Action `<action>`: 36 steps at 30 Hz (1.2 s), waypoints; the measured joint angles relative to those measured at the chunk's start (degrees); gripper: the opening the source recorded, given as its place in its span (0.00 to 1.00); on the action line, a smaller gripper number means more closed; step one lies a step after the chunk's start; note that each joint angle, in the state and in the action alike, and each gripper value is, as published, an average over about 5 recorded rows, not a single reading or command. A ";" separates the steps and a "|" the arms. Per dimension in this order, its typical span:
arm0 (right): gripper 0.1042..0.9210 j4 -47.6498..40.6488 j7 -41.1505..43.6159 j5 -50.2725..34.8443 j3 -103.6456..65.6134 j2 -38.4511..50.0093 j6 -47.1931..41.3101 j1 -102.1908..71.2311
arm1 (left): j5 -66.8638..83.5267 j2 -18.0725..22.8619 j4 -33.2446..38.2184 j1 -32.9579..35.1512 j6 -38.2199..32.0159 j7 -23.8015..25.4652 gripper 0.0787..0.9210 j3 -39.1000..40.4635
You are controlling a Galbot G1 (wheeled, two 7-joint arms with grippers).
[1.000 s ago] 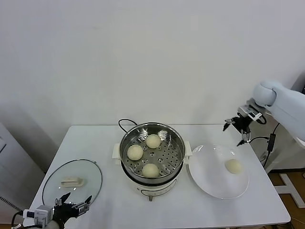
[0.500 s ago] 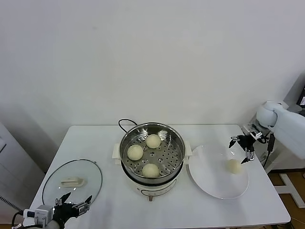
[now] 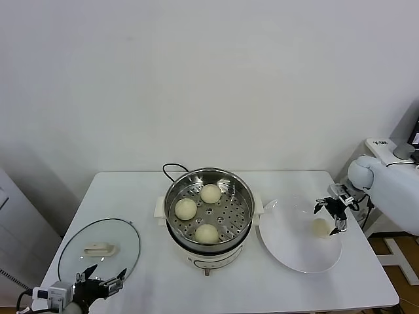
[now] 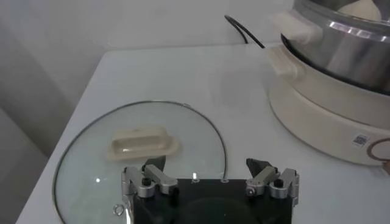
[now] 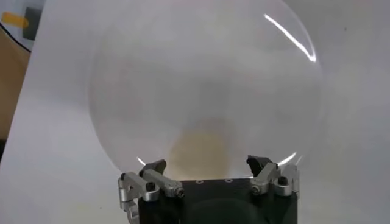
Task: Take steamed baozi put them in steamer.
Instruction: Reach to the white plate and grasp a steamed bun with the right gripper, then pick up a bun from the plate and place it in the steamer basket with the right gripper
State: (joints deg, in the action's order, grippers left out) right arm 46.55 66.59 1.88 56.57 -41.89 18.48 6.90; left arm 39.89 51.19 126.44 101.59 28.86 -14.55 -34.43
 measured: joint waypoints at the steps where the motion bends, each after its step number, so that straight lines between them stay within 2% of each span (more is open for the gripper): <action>1: 0.86 -0.20 -0.06 0.28 -0.31 -0.20 -0.02 -0.34 | 0.00 0.03 -0.04 0.01 0.00 0.00 0.88 0.00; 3: 0.83 -0.61 -0.10 0.74 -0.90 -0.53 -0.09 -0.97 | 0.00 0.09 -0.07 0.06 0.00 0.00 0.88 0.00; 13: 0.50 -1.29 0.17 2.83 -3.02 -1.01 -0.33 -2.82 | -0.03 0.22 0.28 0.34 0.10 -0.03 0.88 -0.12; 17: 0.42 -1.12 0.41 3.02 -3.61 -0.91 -0.59 -3.25 | -0.04 0.26 0.44 0.37 0.17 -0.06 0.88 -0.17; 27: 0.39 2.57 1.59 -0.73 -1.15 1.22 -3.30 -0.33 | -0.31 0.38 0.73 0.37 0.61 -0.34 0.88 -0.30; 36: 0.39 11.08 2.59 -12.48 9.98 3.91 -10.78 13.33 | -0.40 0.54 1.16 0.55 0.84 -0.61 0.88 -0.68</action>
State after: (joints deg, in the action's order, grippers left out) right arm 57.63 69.18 -10.60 66.55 -37.98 7.69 20.23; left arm 39.49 51.73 127.61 102.14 29.70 -15.16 -35.11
